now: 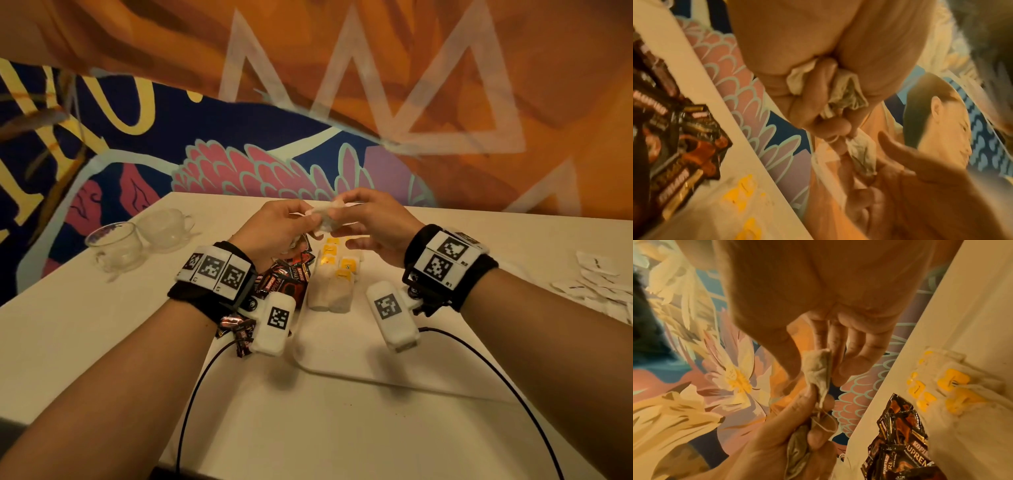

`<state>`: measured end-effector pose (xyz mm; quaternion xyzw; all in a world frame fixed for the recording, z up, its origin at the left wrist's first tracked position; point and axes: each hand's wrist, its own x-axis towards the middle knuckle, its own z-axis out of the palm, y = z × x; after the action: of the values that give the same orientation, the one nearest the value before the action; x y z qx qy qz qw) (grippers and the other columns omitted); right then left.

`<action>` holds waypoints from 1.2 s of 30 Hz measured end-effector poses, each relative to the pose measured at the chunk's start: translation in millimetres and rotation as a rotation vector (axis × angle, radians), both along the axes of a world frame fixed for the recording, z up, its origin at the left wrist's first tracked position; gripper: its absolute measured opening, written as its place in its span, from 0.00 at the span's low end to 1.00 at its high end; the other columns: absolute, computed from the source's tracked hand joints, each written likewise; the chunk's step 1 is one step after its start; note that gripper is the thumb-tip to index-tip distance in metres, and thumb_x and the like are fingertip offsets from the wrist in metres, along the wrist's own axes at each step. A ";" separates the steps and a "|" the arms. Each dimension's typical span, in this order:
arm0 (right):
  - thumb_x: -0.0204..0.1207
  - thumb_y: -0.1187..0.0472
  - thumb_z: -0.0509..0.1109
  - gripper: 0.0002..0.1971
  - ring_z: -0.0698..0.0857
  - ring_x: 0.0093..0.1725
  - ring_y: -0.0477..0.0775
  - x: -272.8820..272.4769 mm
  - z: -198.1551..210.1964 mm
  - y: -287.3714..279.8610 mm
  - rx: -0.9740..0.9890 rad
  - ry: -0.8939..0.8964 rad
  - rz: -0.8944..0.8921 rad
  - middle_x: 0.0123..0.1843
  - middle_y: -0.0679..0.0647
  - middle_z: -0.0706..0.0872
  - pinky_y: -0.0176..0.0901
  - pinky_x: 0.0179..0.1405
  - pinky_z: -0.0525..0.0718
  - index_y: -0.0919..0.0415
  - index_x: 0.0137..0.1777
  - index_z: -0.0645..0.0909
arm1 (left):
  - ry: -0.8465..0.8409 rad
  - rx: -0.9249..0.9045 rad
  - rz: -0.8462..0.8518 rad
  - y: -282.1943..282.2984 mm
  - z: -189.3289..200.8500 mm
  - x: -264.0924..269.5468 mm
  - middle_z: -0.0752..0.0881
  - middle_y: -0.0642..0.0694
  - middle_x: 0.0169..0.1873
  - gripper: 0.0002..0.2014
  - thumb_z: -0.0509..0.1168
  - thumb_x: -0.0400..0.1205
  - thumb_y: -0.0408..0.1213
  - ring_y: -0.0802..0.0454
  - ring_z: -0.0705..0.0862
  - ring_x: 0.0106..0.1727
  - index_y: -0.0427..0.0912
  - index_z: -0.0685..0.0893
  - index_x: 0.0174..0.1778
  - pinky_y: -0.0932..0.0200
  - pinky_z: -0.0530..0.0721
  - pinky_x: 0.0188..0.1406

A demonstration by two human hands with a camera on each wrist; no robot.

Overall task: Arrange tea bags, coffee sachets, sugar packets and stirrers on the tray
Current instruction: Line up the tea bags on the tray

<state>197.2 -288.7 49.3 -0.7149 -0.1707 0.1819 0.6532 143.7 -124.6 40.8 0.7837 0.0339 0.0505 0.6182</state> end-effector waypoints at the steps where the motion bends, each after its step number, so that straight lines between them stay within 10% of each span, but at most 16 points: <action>1: 0.73 0.64 0.76 0.10 0.89 0.45 0.55 -0.5 -0.7 0.4 -0.003 -0.056 -0.014 0.50 0.57 0.89 0.44 0.37 0.83 0.57 0.52 0.81 | -0.021 0.074 0.027 -0.2 -0.4 0.5 0.84 0.50 0.28 0.05 0.65 0.84 0.37 0.56 0.76 0.22 0.40 0.83 0.45 0.65 0.69 0.18; 7: 0.73 0.61 0.77 0.06 0.82 0.38 0.38 0.4 -7.4 5.1 -0.207 -0.705 -0.207 0.39 0.42 0.85 0.23 0.34 0.77 0.50 0.40 0.84 | 0.151 -0.057 0.156 -0.2 1.1 4.4 0.83 0.46 0.29 0.26 0.57 0.84 0.59 0.55 0.72 0.21 0.36 0.83 0.44 0.67 0.63 0.13; 12: 0.70 0.60 0.78 0.05 0.78 0.40 0.36 -5.8 -13.2 5.3 -0.297 -0.975 -0.055 0.42 0.40 0.81 0.20 0.38 0.69 0.54 0.44 0.86 | 0.027 -0.050 0.114 -0.5 4.4 3.5 0.82 0.45 0.31 0.09 0.64 0.84 0.38 0.56 0.72 0.21 0.37 0.84 0.43 0.69 0.63 0.12; 16: 0.70 0.60 0.77 0.09 0.82 0.46 0.43 -1.2 -11.3 -2.2 -0.231 -0.781 -0.120 0.47 0.44 0.84 0.30 0.39 0.75 0.46 0.42 0.80 | -0.144 0.255 0.169 6.6 6.8 2.8 0.80 0.59 0.21 0.07 0.69 0.81 0.38 0.65 0.73 0.18 0.39 0.88 0.43 0.73 0.68 0.19; 20: 0.75 0.60 0.75 0.07 0.86 0.53 0.48 2.7 -8.4 1.3 -0.148 -0.483 -0.073 0.53 0.46 0.86 0.47 0.48 0.86 0.52 0.51 0.83 | -0.250 0.538 0.148 5.6 13.0 -0.9 0.87 0.57 0.35 0.03 0.73 0.77 0.42 0.65 0.83 0.39 0.48 0.90 0.42 0.70 0.78 0.39; 29: 0.73 0.56 0.77 0.09 0.88 0.49 0.50 -1.6 -14.0 3.6 -0.271 -0.463 0.024 0.49 0.50 0.89 0.47 0.48 0.87 0.57 0.51 0.86 | -0.287 0.587 0.100 8.0 11.8 -0.1 0.87 0.56 0.37 0.03 0.71 0.78 0.41 0.61 0.83 0.42 0.48 0.89 0.41 0.64 0.79 0.44; 36: 0.70 0.55 0.80 0.10 0.83 0.34 0.49 -8.7 -45.9 15.1 -0.432 -0.287 0.020 0.31 0.50 0.86 0.45 0.37 0.81 0.55 0.31 0.85 | -0.106 0.726 0.104 16.8 -4.4 6.7 0.88 0.51 0.36 0.12 0.69 0.80 0.46 0.60 0.82 0.39 0.42 0.89 0.39 0.59 0.79 0.41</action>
<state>188.5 -273.6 3.4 -0.8547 -0.2258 0.1171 0.4526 150.4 -107.8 36.4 0.9455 0.0214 0.1311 0.2973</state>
